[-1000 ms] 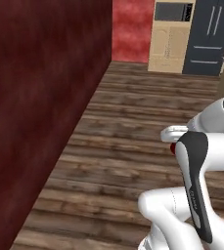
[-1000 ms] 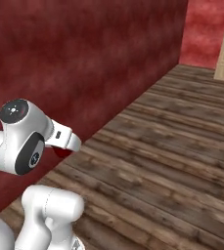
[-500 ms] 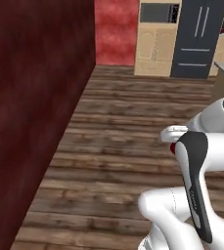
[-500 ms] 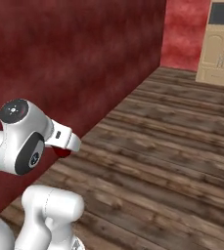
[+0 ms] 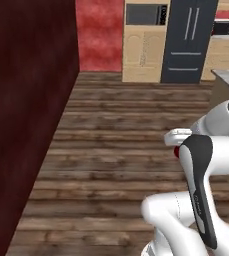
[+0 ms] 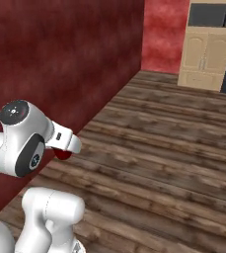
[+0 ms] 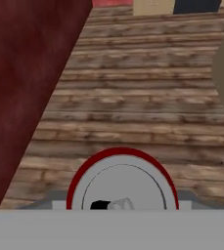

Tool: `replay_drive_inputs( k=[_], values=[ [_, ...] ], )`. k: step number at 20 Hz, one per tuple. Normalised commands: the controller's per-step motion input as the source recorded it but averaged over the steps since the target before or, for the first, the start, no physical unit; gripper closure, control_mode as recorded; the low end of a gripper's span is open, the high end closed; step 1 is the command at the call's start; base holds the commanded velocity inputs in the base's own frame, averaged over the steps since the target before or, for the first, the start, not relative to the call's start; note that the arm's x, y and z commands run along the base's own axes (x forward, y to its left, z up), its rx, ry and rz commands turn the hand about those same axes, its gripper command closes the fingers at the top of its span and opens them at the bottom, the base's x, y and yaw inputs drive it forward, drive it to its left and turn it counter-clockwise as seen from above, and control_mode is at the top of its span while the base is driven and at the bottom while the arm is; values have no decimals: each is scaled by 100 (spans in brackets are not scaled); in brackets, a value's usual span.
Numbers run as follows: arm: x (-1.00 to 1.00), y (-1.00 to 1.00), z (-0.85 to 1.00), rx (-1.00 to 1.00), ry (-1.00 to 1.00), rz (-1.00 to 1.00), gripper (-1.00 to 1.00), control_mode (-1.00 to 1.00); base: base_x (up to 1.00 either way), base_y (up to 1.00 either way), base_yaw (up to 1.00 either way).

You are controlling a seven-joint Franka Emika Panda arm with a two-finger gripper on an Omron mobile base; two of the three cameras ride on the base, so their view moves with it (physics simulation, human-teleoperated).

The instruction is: Four empty soda cans are scattered around the kitchen. Gather all the cans and cluster them next to the stove for recycling.

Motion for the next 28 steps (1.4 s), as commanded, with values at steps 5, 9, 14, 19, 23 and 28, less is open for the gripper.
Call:
replay_drive_inputs(
  k=[5, 9, 14, 19, 23, 28],
  values=[
    [0, 0, 0, 0, 0, 0, 100, 100, 93, 0, -22],
    [0, 0, 0, 0, 0, 0, 100, 100, 90, 0, -22],
    [0, 0, 0, 0, 0, 0, 100, 100, 91, 0, -22],
    [0, 0, 0, 0, 0, 0, 100, 100, 93, 0, -21],
    [0, 0, 0, 0, 0, 0, 100, 100, 95, 0, -20],
    [0, 0, 0, 0, 0, 0, 100, 100, 98, 0, -21]
  ],
)
